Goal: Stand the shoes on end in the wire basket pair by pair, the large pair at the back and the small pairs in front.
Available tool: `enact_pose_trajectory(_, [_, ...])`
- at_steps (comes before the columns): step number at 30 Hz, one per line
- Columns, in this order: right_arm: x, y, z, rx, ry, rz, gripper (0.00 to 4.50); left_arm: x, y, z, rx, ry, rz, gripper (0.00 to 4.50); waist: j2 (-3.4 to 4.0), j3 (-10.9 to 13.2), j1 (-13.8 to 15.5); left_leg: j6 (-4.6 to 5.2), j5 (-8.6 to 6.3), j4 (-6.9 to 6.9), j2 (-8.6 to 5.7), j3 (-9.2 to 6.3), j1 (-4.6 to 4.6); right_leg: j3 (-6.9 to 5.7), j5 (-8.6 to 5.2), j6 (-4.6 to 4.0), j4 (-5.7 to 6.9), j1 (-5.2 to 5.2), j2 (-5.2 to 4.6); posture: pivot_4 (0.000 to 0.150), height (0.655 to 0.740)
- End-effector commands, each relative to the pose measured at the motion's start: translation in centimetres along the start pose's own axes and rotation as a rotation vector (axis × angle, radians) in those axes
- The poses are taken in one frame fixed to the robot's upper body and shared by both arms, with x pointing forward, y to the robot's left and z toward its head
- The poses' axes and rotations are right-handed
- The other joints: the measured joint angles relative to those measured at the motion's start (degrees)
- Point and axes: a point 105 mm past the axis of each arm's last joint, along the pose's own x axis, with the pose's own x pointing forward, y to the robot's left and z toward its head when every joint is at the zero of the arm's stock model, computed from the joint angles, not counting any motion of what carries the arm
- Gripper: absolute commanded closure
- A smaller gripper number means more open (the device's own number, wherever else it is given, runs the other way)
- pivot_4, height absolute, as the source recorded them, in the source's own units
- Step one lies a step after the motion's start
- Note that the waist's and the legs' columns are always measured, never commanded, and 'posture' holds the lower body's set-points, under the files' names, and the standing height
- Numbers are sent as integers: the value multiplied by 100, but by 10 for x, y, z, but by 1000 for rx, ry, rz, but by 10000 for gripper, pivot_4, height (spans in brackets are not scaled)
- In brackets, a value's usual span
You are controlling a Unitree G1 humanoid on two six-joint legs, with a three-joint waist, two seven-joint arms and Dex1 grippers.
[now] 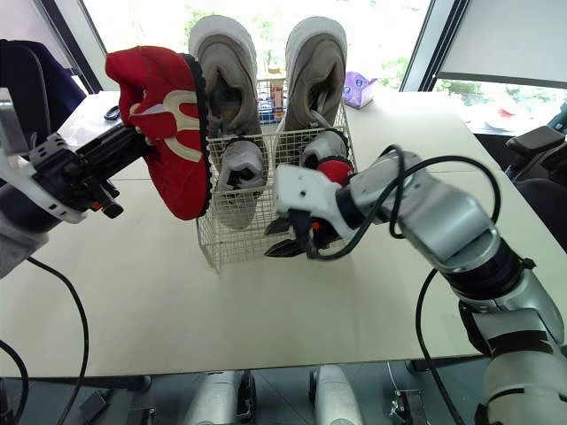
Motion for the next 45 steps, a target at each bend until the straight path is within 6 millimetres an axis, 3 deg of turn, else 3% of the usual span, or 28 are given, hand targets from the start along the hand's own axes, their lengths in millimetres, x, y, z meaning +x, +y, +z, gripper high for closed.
enact_pose_trajectory(1, [-33, -7, 27, 108, -133, -47, 6629, 2, 1, -2, 56, -62, 87, 45000, 1, 1, 1, 0, 0, 0, 0, 1, 1, 1, 0, 0, -1, 0, 0, 1500, 6609])
enact_pose_trajectory(5, [-71, 4, 47, 212, -261, 22, 6629, 5, -6, -12, 78, -98, 157, 45000, -3, 2, 20, 4, -2, -1, -2, 1, -4, 1, 0, 1, -3, 0, -2, 1500, 6609])
enact_pose_trajectory(9, [-90, 8, 57, 208, -311, 35, 6629, 6, -13, -22, 88, -98, 182, 45000, -3, 1, 7, 7, -4, -4, -3, 1, -5, 0, 0, 0, -8, 1, -1, 1500, 6609])
enact_pose_trajectory(11, [-96, 0, 59, 204, -325, 0, 6629, 6, -19, -26, 76, -99, 181, 45000, -2, 1, 2, 8, -5, -5, -4, 4, -4, 3, 0, 0, -9, 0, -1, 1500, 6609])
enact_pose_trajectory(20, [-109, -26, 43, 180, -275, -110, 6629, 10, -31, -46, 115, -54, 201, 45000, -2, 1, 6, 9, -5, -5, -5, 5, -6, 6, -1, -1, -12, -2, 0, 1500, 6609])
enact_pose_trajectory(31, [-117, -28, 41, 126, -274, -123, 6629, -1, -27, -90, 263, 44, 286, 45000, 10, -6, 7, 10, -6, -9, -3, 6, 1, 7, -2, -4, -14, 0, 0, 1500, 6609])
enact_pose_trajectory(38, [-121, -27, 38, 114, -276, -126, 6629, -13, -27, -116, 244, 92, 315, 45000, 19, -11, 12, 13, -8, -9, -1, 8, 0, 8, -3, -6, -19, 1, -6, 1500, 6609])
enact_pose_trajectory(45, [-122, -27, 37, 110, -296, -121, 6629, -11, -10, -103, 427, 31, 401, 45000, 37, -22, 14, 16, -9, -8, -1, 10, 2, 8, -3, -7, -21, 0, -8, 1500, 6609])
